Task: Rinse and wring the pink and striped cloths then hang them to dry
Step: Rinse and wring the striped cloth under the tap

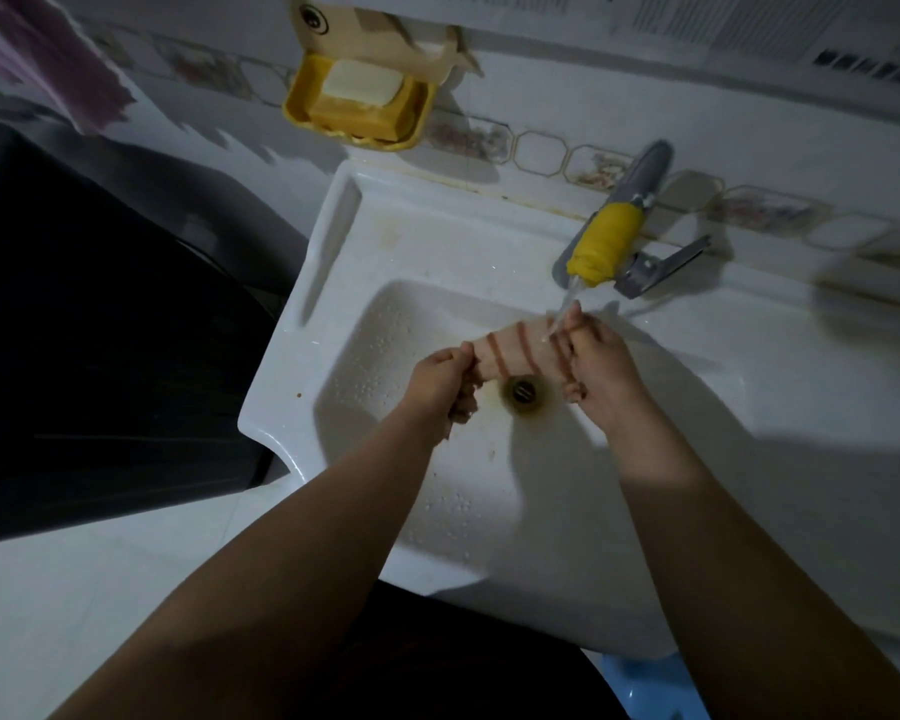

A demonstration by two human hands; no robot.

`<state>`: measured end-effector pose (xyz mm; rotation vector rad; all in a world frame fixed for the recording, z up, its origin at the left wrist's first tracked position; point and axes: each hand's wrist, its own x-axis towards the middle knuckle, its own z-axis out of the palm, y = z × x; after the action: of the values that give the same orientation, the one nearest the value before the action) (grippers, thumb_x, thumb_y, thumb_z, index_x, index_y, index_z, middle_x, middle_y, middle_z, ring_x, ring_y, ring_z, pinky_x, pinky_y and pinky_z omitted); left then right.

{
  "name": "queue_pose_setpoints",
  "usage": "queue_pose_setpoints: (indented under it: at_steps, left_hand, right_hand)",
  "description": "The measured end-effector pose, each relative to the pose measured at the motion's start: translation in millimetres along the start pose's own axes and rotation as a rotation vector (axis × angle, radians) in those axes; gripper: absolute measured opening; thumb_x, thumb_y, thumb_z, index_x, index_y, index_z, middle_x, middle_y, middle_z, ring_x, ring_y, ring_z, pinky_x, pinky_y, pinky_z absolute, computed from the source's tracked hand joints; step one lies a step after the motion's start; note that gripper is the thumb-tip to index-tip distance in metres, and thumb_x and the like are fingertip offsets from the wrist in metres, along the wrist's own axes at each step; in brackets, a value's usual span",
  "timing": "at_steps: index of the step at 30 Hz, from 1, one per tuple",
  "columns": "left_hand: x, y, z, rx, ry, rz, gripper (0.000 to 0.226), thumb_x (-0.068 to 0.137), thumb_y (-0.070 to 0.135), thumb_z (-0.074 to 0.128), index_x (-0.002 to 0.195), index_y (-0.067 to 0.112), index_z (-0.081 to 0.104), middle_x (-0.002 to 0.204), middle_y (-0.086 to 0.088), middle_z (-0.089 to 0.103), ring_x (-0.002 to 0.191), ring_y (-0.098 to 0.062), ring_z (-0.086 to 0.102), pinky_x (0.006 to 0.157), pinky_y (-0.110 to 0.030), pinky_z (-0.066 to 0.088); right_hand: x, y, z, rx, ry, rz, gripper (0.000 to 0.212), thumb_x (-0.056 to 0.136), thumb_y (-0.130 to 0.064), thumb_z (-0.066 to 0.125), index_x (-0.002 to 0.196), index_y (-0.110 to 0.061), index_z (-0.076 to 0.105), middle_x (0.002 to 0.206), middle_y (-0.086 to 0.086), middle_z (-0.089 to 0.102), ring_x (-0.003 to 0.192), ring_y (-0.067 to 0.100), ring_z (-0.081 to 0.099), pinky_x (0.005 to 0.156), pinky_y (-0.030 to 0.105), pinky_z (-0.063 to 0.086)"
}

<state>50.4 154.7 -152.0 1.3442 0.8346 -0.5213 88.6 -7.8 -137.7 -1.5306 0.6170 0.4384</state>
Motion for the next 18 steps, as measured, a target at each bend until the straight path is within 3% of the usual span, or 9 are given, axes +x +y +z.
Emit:
queue_pose_setpoints:
  at_steps: [4,6,8,10,11,13,14,15,18]
  left_hand:
    - [-6,24,33,-0.1,-0.006,-0.005,0.034,0.101,0.028,0.039,0.075,0.009,0.051,0.046,-0.005,0.046,0.033,-0.016,0.041,0.036,-0.019,0.034]
    - [-13,33,51,-0.178,-0.065,-0.002,0.032,0.101,0.025,0.039,0.078,0.008,0.055,0.061,-0.01,0.055,0.051,-0.024,0.055,0.047,-0.026,0.045]
    - [-21,35,66,-0.113,-0.095,0.014,0.039,0.099,0.034,0.043,0.075,0.008,0.058,0.067,-0.015,0.06,0.063,-0.028,0.06,0.059,-0.034,0.05]
    - [-28,34,79,-0.075,-0.098,-0.008,0.046,0.098,0.041,0.043,0.071,0.007,0.058,0.064,-0.014,0.061,0.055,-0.026,0.058,0.055,-0.035,0.049]
    - [-29,35,81,-0.035,-0.09,0.007,0.043,0.099,0.039,0.041,0.078,0.006,0.059,0.071,-0.016,0.064,0.058,-0.026,0.059,0.056,-0.036,0.048]
    - [-27,49,73,0.069,-0.022,0.052,0.029,0.1,0.029,0.042,0.108,0.006,0.057,0.106,-0.018,0.065,0.089,-0.031,0.064,0.075,-0.037,0.049]
    - [-24,49,71,0.244,-0.019,0.13,0.031,0.098,0.026,0.046,0.12,0.006,0.053,0.118,-0.016,0.06,0.101,-0.03,0.062,0.083,-0.035,0.048]
    - [-20,47,68,0.301,0.004,0.168,0.036,0.096,0.026,0.049,0.126,0.006,0.05,0.123,-0.014,0.058,0.101,-0.026,0.063,0.083,-0.033,0.049]
    - [-33,38,75,0.142,-0.103,-0.021,0.049,0.096,0.038,0.043,0.13,0.003,0.05,0.118,-0.012,0.063,0.047,-0.007,0.056,0.048,-0.018,0.046]
  right_hand:
    - [-22,-5,25,-0.096,-0.029,-0.191,0.041,0.09,-0.036,0.061,0.057,-0.016,0.045,0.047,-0.001,0.051,0.043,0.019,0.049,0.048,0.025,0.039]
    - [-29,-9,35,-0.334,0.098,-0.236,0.04,0.087,-0.043,0.061,0.06,-0.015,0.051,0.061,0.003,0.063,0.062,0.022,0.061,0.064,0.03,0.048]
    - [-19,-17,32,-0.455,0.22,-0.224,0.041,0.088,-0.044,0.057,0.062,-0.013,0.053,0.077,0.012,0.067,0.076,0.026,0.062,0.074,0.034,0.047]
    - [-10,-32,24,-0.344,0.245,-0.142,0.04,0.087,-0.04,0.054,0.06,-0.012,0.061,0.074,0.017,0.065,0.076,0.031,0.06,0.075,0.038,0.046]
    - [-9,-35,22,-0.293,0.25,-0.12,0.037,0.084,-0.039,0.053,0.06,-0.014,0.065,0.073,0.017,0.065,0.076,0.033,0.06,0.075,0.04,0.048]
    - [-21,-33,29,-0.346,0.208,-0.134,0.036,0.091,-0.035,0.048,0.076,-0.009,0.069,0.084,0.017,0.067,0.084,0.033,0.062,0.077,0.04,0.049]
    - [-26,-28,32,-0.405,0.182,-0.174,0.037,0.094,-0.032,0.045,0.083,-0.006,0.069,0.087,0.016,0.066,0.085,0.031,0.061,0.074,0.036,0.046]
    - [-32,-25,34,-0.463,0.168,-0.206,0.036,0.096,-0.03,0.043,0.085,-0.006,0.067,0.085,0.014,0.064,0.084,0.028,0.059,0.07,0.032,0.041]
    - [-21,-31,28,-0.445,0.231,-0.194,0.035,0.097,-0.026,0.042,0.076,-0.006,0.063,0.084,0.015,0.063,0.086,0.031,0.059,0.066,0.027,0.032]
